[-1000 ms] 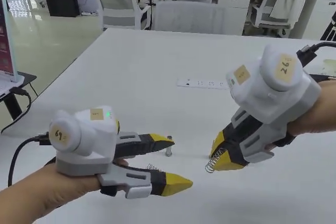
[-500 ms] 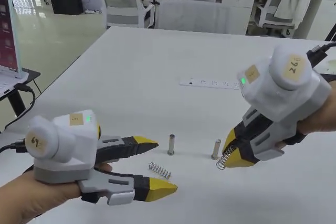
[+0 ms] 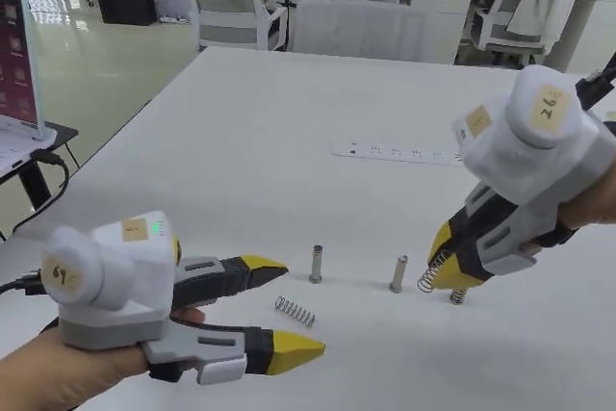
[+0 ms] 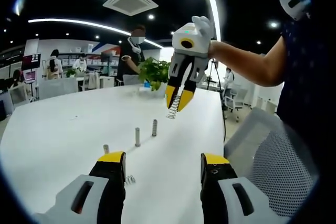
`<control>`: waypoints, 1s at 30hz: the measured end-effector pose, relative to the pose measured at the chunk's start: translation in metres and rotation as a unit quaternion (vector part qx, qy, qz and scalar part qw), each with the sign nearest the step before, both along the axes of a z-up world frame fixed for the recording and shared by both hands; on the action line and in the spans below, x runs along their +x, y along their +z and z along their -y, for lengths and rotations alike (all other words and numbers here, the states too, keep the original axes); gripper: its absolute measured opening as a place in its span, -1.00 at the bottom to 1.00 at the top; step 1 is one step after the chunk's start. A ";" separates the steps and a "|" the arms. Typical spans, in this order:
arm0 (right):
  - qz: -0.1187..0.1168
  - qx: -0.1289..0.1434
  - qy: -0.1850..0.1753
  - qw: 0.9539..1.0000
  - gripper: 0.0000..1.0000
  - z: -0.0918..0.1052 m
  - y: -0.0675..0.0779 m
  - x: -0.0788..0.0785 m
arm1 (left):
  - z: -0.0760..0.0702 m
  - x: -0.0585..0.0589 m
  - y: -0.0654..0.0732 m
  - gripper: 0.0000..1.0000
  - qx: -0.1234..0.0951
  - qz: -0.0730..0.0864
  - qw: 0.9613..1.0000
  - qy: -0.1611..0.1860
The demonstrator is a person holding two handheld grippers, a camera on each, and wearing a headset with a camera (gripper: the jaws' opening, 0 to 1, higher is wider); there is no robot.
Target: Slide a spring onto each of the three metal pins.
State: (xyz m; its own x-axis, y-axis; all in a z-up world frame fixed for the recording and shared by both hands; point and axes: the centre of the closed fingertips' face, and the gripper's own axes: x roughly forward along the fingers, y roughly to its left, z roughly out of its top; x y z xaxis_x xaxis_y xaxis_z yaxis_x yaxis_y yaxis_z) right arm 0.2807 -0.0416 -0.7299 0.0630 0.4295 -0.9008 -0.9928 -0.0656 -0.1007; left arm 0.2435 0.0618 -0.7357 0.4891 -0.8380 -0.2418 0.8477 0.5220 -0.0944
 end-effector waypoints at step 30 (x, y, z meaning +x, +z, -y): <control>0.021 -0.042 -0.057 0.997 -0.83 -0.005 -0.035 0.076 | 0.001 0.002 -0.005 0.02 -0.002 -0.006 1.000 0.004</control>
State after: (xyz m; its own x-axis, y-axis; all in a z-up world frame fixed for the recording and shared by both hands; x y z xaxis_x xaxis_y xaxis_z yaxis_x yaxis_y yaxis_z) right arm 0.3568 -0.0363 -0.7653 0.1465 0.3414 -0.9284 -0.9891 0.0377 -0.1422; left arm 0.2454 0.0609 -0.7408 0.4923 -0.8352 -0.2452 0.8425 0.5280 -0.1066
